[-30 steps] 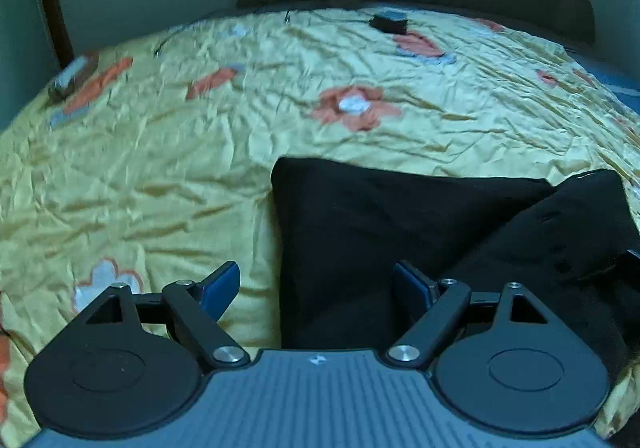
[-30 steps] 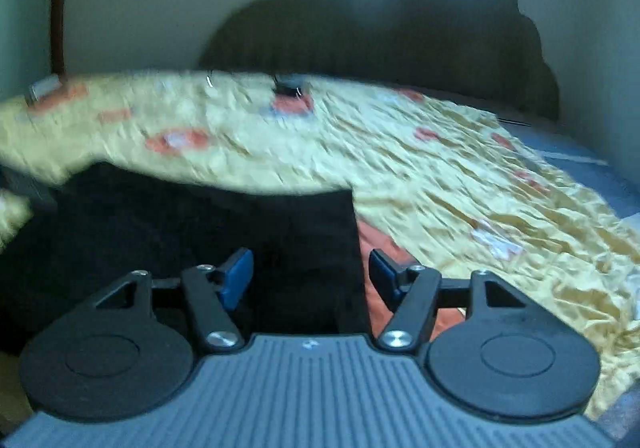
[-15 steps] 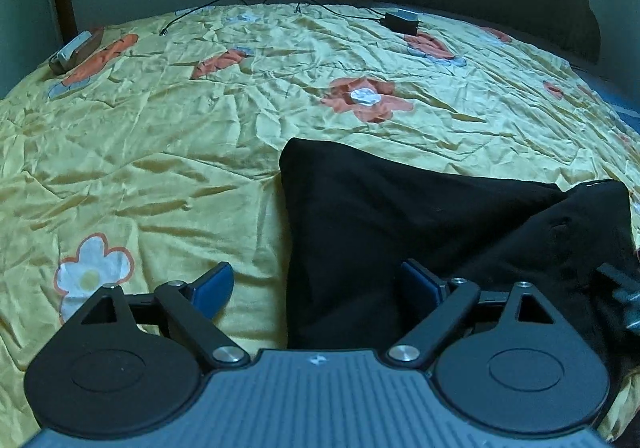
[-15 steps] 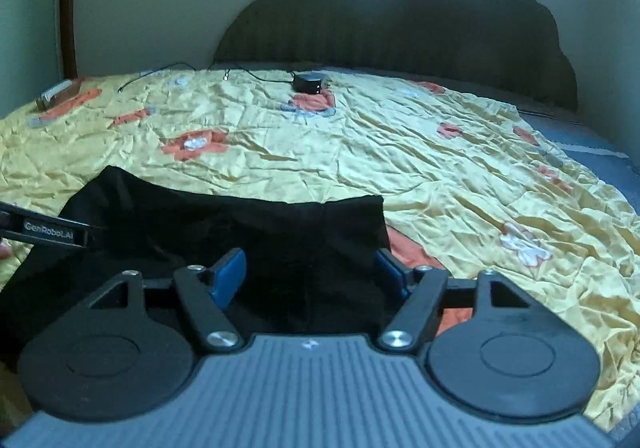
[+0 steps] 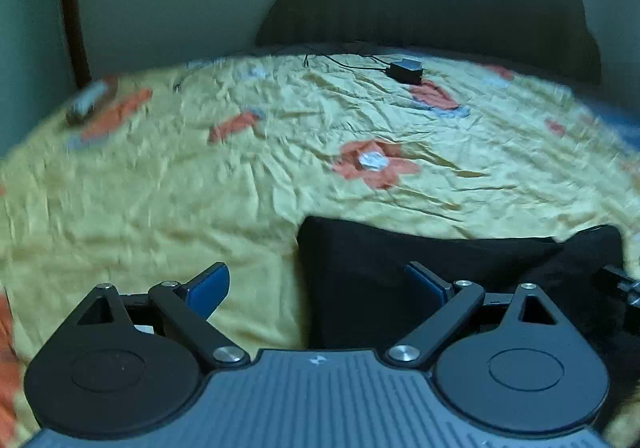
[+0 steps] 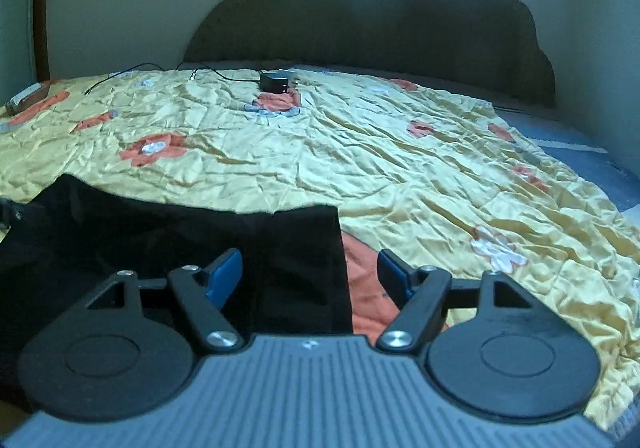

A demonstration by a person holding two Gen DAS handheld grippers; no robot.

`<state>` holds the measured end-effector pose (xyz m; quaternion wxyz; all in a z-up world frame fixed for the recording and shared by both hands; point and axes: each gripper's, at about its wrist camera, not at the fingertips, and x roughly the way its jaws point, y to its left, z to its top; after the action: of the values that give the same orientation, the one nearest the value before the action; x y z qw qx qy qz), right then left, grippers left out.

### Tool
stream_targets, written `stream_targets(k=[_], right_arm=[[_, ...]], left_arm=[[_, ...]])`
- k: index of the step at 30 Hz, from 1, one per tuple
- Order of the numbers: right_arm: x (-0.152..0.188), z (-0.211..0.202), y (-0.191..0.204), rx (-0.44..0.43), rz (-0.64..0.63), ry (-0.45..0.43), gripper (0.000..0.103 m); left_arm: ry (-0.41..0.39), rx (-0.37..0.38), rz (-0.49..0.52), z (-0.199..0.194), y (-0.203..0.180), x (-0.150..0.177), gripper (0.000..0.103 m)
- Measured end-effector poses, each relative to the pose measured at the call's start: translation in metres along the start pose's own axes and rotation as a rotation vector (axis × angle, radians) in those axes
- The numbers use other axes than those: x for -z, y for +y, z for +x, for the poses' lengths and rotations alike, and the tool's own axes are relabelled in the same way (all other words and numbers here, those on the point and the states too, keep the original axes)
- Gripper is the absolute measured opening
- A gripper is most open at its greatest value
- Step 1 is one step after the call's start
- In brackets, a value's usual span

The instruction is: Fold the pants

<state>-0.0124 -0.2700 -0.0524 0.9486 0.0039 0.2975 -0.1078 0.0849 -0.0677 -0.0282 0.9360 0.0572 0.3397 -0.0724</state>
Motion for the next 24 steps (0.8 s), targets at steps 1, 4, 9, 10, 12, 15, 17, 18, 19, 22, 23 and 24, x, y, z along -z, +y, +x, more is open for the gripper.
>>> stream_targets(k=[1, 4, 9, 10, 12, 15, 17, 18, 19, 22, 23, 24], right_arm=[[-0.002, 0.007, -0.001, -0.007, 0.006, 0.012, 0.072], [-0.002, 0.029, -0.003, 0.007, -0.006, 0.046, 0.077], [-0.005, 0.033, -0.020, -0.032, 0.054, 0.082, 0.082], [-0.005, 0.023, -0.025, -0.049, 0.085, 0.068, 0.078], [0.000, 0.002, -0.029, -0.054, 0.073, 0.032, 0.078], [0.008, -0.005, -0.022, -0.089, -0.003, 0.044, 0.077], [0.011, 0.013, -0.015, -0.071, -0.034, 0.092, 0.079], [0.013, 0.023, -0.014, -0.063, -0.034, 0.099, 0.088], [0.013, 0.028, -0.014, -0.064, -0.026, 0.099, 0.094], [0.013, 0.018, -0.023, -0.091, 0.018, 0.092, 0.087], [0.013, 0.009, -0.028, -0.091, 0.039, 0.073, 0.085], [0.013, -0.001, -0.032, -0.083, 0.051, 0.059, 0.083]], left_arm=[[0.006, -0.014, 0.017, 0.007, -0.002, -0.002, 0.095], [0.049, -0.056, 0.051, 0.036, -0.006, -0.005, 0.095], [0.061, -0.072, 0.033, 0.054, 0.000, -0.005, 0.096], [0.058, -0.075, 0.027, 0.050, 0.001, -0.006, 0.095], [0.023, -0.069, 0.030, 0.041, -0.001, -0.009, 0.095], [-0.007, -0.124, 0.112, 0.053, -0.014, -0.012, 0.095], [0.037, -0.140, 0.121, 0.074, -0.014, -0.009, 0.096], [0.020, -0.128, 0.094, 0.075, -0.010, -0.008, 0.096], [0.027, -0.121, 0.081, 0.074, -0.005, -0.009, 0.096], [0.012, -0.106, 0.052, 0.056, 0.004, -0.010, 0.096], [0.011, -0.101, 0.038, 0.048, 0.007, -0.009, 0.096], [0.013, -0.093, 0.023, 0.039, 0.010, -0.007, 0.094]])
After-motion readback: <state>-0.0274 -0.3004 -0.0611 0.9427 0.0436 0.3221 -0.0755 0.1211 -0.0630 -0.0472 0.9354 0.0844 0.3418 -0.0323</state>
